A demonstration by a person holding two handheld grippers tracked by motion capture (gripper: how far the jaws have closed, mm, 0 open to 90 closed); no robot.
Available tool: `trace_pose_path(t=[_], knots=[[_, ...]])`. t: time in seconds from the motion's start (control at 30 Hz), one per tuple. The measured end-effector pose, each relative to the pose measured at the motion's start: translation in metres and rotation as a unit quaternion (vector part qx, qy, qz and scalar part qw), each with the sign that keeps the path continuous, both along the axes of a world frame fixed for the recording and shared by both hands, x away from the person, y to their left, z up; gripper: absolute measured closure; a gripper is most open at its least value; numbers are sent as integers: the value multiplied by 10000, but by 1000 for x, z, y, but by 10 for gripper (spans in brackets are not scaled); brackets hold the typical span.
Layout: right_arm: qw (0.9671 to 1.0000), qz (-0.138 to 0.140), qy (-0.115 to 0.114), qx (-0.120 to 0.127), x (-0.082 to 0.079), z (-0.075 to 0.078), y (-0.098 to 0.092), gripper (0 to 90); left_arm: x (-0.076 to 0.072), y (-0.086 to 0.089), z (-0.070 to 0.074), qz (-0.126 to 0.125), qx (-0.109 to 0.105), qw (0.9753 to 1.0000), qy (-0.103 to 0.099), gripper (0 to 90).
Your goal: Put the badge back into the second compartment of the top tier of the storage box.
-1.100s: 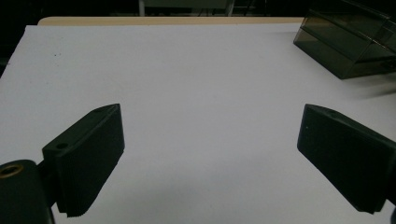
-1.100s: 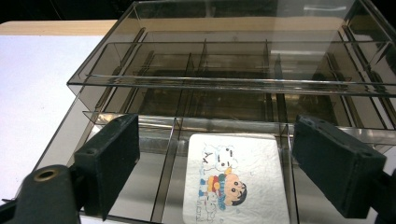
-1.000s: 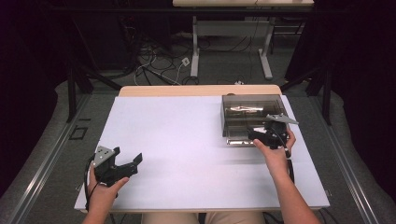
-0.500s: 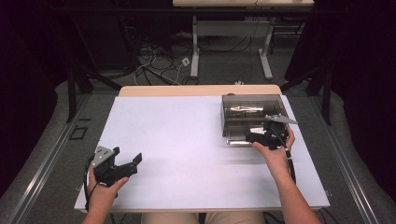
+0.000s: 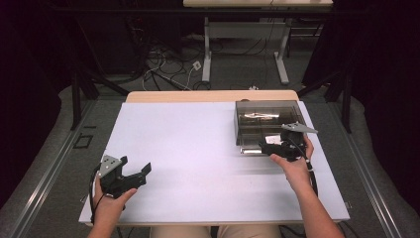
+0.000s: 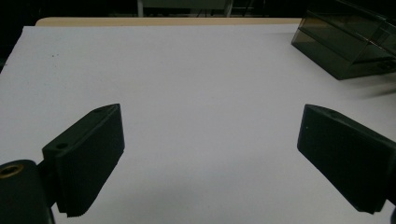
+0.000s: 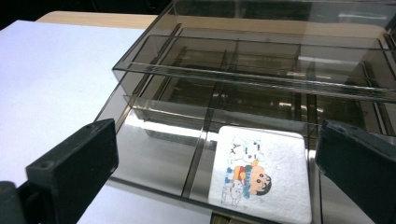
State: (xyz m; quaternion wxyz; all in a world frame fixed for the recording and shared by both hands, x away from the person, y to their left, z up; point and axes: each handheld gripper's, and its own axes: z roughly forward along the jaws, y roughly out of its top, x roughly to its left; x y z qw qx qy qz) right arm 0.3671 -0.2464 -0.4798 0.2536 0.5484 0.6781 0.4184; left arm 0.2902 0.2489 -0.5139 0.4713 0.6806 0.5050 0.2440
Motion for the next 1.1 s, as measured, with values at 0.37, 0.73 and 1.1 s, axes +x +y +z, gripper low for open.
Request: trace_pose_path(t=[0.37,0.73,1.1], knots=[[9992,398,-101,30,-10,7,5,0,-1,-1,0,-27,-13,10000,28,75],[9944,953,-359,-286,-28,18,18,30,-1,-2,1,-58,1,10000,28,75],[9891,1356,-399,-417,-49,25,24,34,-1,-3,1,-76,8,10000,30,76]])
